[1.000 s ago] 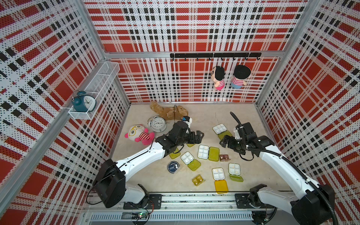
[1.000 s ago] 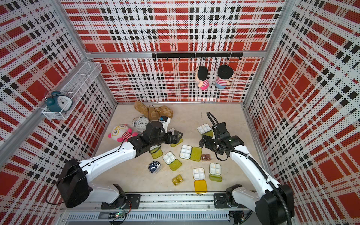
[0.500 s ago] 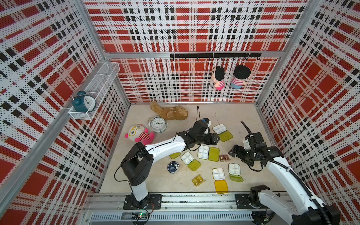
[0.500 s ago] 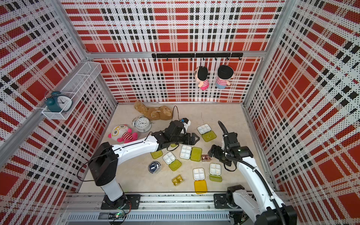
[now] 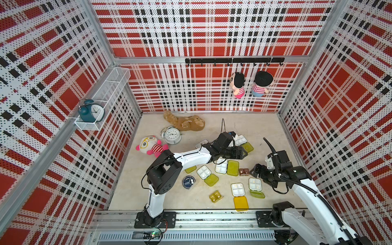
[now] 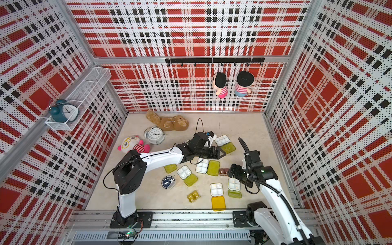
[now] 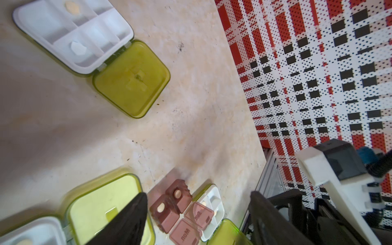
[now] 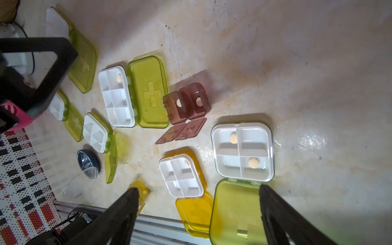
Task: Close pillboxes
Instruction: Close the lid on the pillbox.
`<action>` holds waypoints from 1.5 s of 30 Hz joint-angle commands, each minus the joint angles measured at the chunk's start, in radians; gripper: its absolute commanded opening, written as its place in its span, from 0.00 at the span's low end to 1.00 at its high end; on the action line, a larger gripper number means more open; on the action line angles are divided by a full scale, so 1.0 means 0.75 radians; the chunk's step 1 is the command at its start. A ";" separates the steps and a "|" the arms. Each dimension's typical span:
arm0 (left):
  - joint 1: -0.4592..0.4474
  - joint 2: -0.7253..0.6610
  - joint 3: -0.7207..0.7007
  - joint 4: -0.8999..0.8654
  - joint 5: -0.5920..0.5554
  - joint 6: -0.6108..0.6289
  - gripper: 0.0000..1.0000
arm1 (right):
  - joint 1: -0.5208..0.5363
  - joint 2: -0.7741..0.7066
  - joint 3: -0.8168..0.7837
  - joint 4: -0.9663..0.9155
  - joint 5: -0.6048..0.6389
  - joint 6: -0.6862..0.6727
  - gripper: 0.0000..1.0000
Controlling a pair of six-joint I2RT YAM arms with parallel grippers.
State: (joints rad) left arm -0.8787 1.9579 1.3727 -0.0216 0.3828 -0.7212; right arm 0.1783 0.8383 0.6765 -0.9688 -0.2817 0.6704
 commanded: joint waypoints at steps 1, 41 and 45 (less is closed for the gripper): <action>-0.006 0.066 0.048 0.073 0.065 -0.037 0.75 | -0.007 -0.025 -0.020 -0.037 -0.044 0.005 0.90; -0.034 0.280 0.280 -0.205 -0.037 0.083 0.00 | -0.009 0.501 0.019 0.228 0.049 -0.056 0.61; -0.035 0.282 0.268 -0.231 -0.030 0.116 0.00 | -0.010 0.539 0.036 0.246 0.052 -0.051 0.61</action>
State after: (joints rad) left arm -0.9039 2.1483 1.5688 -0.1608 0.3679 -0.6788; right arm 0.1757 1.2301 0.6773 -0.8059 -0.2623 0.6388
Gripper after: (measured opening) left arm 0.046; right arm 0.613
